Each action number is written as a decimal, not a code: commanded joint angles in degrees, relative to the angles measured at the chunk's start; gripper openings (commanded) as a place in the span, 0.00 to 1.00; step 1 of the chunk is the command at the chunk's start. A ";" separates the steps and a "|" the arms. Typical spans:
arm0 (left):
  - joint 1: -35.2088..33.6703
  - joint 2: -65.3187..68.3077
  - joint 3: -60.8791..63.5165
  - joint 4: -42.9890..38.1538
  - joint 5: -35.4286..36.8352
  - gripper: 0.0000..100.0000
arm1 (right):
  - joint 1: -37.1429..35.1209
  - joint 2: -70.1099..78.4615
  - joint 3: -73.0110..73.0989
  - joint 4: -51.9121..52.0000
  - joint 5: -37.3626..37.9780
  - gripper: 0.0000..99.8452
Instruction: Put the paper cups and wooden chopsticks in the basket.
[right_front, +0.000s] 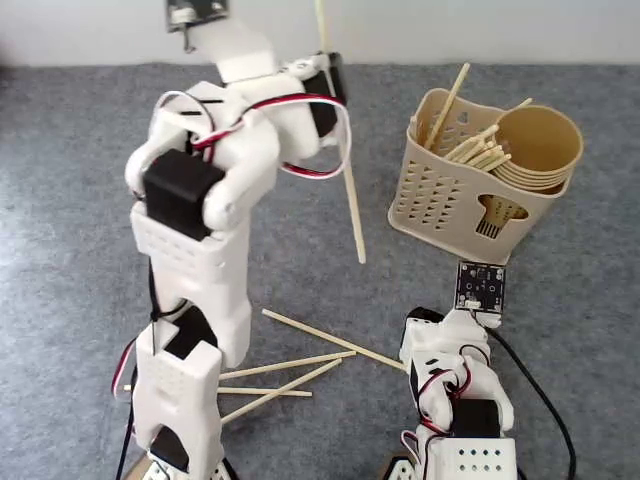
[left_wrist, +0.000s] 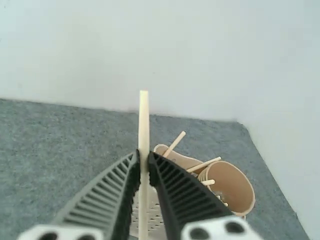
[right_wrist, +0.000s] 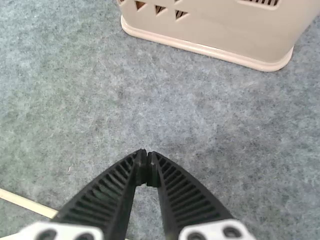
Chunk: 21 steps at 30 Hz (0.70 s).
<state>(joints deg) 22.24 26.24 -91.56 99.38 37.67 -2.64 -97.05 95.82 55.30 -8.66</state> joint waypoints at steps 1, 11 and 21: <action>-0.70 -3.87 -4.35 1.32 -3.43 0.01 | 0.40 -1.27 0.70 0.31 0.00 0.01; -0.70 -9.67 -4.26 1.41 -5.80 0.01 | 0.40 -1.27 0.70 0.31 0.00 0.01; -0.62 -21.80 -4.18 1.41 -5.98 0.01 | 0.40 -1.27 0.70 0.31 0.00 0.01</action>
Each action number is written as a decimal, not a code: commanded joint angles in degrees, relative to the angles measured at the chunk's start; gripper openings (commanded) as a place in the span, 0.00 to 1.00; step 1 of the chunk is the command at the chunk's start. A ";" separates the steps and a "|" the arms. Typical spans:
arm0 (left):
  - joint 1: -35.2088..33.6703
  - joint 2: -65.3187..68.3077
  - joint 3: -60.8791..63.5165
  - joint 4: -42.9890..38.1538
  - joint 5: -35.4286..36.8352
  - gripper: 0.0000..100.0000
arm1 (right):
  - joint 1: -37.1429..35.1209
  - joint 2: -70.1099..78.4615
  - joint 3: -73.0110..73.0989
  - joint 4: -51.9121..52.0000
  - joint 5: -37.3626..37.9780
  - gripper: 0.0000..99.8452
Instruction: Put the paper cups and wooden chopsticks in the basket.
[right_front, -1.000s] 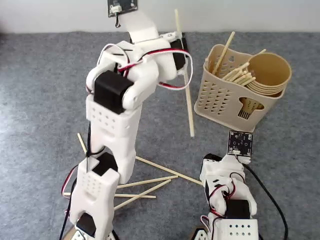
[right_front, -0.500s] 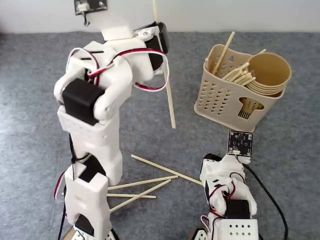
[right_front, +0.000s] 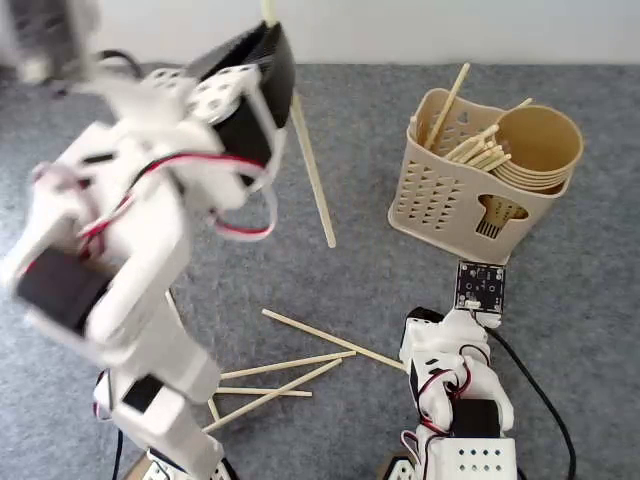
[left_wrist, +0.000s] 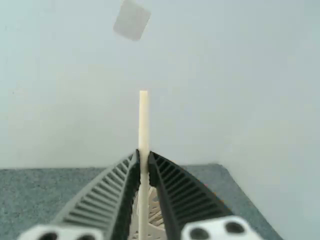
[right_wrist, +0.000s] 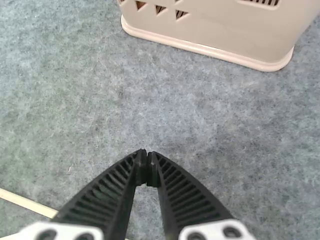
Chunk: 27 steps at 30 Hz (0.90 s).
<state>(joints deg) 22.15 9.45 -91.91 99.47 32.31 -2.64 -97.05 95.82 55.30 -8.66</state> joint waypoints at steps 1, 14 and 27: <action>-0.53 -6.15 -3.82 1.32 -0.62 0.01 | 0.40 -1.27 0.70 0.31 0.00 0.01; -0.09 -27.34 16.31 1.23 -4.84 0.01 | 0.40 -1.27 0.70 0.31 0.00 0.01; -0.09 -57.41 72.66 -22.33 -4.75 0.01 | 0.40 -1.27 0.70 0.31 0.00 0.01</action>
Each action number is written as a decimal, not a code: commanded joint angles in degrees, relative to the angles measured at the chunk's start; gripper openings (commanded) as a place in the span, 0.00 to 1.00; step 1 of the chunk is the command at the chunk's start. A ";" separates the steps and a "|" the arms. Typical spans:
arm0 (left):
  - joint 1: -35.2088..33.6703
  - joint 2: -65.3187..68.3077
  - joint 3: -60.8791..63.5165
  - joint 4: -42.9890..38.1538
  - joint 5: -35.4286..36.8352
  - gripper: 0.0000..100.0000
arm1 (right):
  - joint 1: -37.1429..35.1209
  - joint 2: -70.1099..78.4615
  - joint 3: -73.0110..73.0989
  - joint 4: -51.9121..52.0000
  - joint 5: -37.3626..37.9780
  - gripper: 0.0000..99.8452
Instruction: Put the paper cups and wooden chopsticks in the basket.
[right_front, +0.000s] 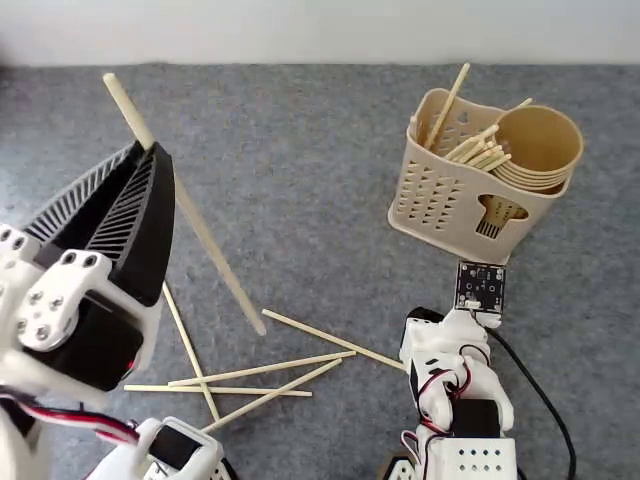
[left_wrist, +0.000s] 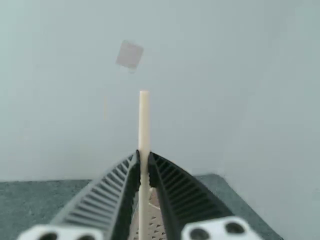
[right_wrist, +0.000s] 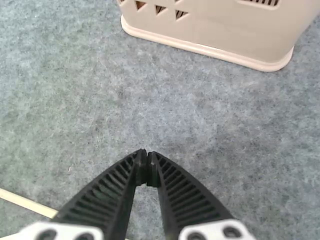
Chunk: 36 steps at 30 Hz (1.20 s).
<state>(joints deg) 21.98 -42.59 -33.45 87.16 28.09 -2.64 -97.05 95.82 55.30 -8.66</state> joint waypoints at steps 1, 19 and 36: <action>0.09 -7.74 19.74 -13.80 -0.53 0.01 | 0.40 -1.27 0.70 0.31 0.00 0.01; 8.35 -26.73 92.09 -95.82 2.29 0.01 | 0.40 -1.27 0.70 0.31 0.00 0.01; 8.44 12.92 74.33 -119.56 -1.41 0.01 | 0.40 -1.27 0.70 0.31 0.00 0.01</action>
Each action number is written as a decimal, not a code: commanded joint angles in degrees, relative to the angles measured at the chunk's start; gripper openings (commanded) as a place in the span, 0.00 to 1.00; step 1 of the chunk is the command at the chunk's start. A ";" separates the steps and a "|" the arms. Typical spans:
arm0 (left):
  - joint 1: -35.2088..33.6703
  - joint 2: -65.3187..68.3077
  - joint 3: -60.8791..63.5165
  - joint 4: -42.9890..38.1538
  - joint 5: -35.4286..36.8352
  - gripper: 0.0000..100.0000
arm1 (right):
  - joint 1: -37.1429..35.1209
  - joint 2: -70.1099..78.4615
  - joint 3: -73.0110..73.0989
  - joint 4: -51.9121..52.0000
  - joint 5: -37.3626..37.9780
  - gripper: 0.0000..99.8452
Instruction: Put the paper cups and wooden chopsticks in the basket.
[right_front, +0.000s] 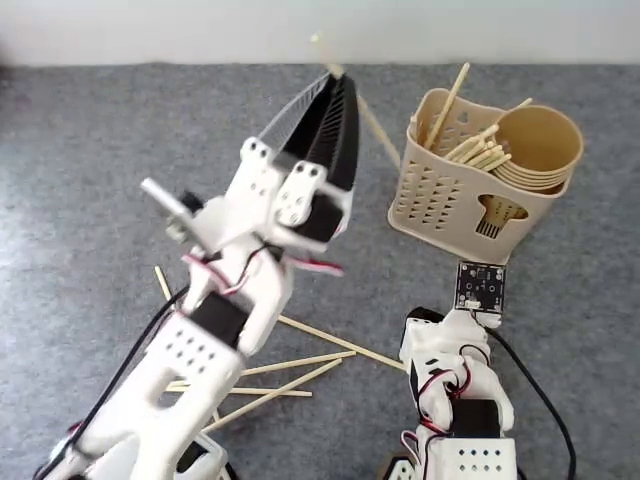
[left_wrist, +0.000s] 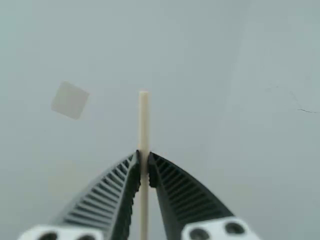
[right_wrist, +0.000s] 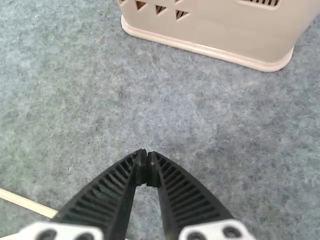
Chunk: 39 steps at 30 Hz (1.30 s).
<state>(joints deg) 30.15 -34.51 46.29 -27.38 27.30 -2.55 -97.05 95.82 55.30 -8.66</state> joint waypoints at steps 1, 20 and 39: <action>0.26 6.86 -6.46 -6.42 -0.62 0.01 | 0.31 -1.27 0.70 0.31 0.00 0.01; 0.62 32.18 -26.33 -7.12 -5.89 0.01 | 0.31 -1.27 0.70 0.31 0.00 0.01; 2.81 17.67 -13.05 2.73 -13.54 0.13 | 0.31 -1.27 0.70 0.22 0.00 0.01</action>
<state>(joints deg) 32.44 -7.87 33.27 -28.44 12.00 -2.55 -97.05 95.82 55.30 -8.66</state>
